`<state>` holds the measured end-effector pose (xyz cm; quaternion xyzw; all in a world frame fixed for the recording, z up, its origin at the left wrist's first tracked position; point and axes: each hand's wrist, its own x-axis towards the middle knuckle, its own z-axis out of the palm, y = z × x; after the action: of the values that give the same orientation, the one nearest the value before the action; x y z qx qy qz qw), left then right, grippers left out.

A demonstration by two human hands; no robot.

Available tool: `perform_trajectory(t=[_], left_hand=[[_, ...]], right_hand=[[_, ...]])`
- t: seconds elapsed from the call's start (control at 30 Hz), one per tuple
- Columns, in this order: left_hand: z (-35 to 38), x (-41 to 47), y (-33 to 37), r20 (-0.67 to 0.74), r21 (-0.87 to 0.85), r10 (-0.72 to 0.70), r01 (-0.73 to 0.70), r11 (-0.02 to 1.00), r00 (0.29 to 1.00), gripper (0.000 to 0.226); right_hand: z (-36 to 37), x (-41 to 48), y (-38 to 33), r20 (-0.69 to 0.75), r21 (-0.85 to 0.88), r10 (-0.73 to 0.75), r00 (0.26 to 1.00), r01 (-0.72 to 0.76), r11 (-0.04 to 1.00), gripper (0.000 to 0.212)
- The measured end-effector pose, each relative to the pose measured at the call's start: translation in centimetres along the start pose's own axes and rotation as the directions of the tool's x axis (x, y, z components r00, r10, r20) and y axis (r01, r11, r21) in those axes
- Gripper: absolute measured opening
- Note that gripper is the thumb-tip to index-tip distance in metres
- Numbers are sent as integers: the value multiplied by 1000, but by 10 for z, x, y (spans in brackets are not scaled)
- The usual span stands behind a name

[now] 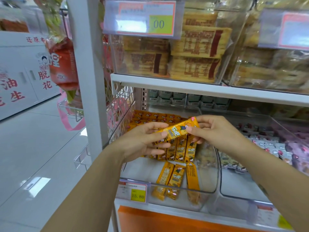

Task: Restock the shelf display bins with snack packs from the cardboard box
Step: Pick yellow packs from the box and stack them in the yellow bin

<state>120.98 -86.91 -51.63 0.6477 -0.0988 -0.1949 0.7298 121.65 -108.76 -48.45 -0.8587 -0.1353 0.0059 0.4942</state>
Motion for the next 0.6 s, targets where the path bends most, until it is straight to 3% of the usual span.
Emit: perform_trajectory(t=[0.13,0.23,0.3,0.37,0.43,0.6], left_hand=[[2,2,-1,-56,174,29,-19,985,998,27],[4,9,2,-96,314,141,-104,944,985,25],[-1,15,2,-199,441,270,-159,883,942,28],[-12,19,-1,-328,620,379,-106,778,866,33],[-20,22,-5,-376,720,402,-10,694,835,37],[-27,32,-11,-295,861,354,86,502,888,49]], right_hand=[[3,2,-6,-29,21,-21,999,22,1000,36],[5,5,-14,-78,-146,-129,988,117,982,33],[4,9,-16,-160,-238,-172,972,131,963,36],[2,11,-16,-200,-333,-192,961,118,936,37],[3,12,-16,-130,-412,-181,975,113,904,37],[24,17,-15,49,-522,-123,991,130,843,50]])
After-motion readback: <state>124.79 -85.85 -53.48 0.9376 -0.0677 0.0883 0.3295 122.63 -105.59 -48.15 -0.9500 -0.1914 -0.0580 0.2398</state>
